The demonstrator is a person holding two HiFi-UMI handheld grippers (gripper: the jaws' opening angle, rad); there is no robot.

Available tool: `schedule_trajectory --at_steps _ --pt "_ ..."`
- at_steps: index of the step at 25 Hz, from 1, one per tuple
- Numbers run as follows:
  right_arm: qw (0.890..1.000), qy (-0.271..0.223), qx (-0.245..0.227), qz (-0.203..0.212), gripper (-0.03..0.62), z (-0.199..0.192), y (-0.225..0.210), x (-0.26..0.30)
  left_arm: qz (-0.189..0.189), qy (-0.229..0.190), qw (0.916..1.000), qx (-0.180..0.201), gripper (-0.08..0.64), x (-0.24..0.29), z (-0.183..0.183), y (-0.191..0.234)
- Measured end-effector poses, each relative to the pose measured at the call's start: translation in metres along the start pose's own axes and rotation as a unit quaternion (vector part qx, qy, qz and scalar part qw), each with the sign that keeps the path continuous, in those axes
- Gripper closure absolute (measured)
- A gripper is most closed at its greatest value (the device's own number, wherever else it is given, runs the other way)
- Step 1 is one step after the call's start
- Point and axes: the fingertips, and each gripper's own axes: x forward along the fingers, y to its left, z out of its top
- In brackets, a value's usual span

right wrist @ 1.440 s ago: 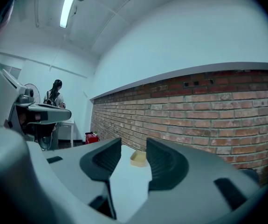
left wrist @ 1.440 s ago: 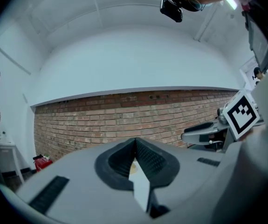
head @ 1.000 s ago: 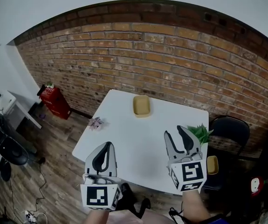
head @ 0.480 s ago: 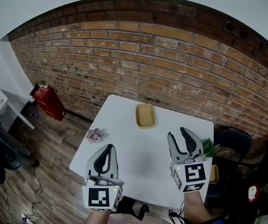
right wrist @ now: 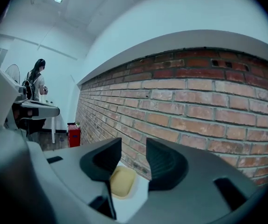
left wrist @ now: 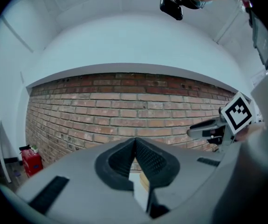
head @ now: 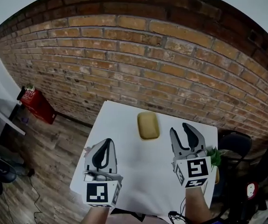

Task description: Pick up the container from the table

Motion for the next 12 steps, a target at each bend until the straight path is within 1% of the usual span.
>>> schedule_trajectory --at_steps 3,7,12 --pt "1.000 0.003 -0.002 -0.004 0.422 0.008 -0.003 0.020 0.000 -0.001 1.0000 -0.003 0.551 0.024 0.003 0.016" --pt "1.000 0.012 -0.003 -0.009 0.422 0.010 -0.012 0.039 -0.010 0.003 0.9999 -0.007 0.551 0.049 0.002 0.021" --pt "1.000 0.031 0.002 -0.006 0.422 -0.005 -0.018 0.062 -0.018 0.019 0.9996 -0.012 0.551 0.073 -0.014 0.020"
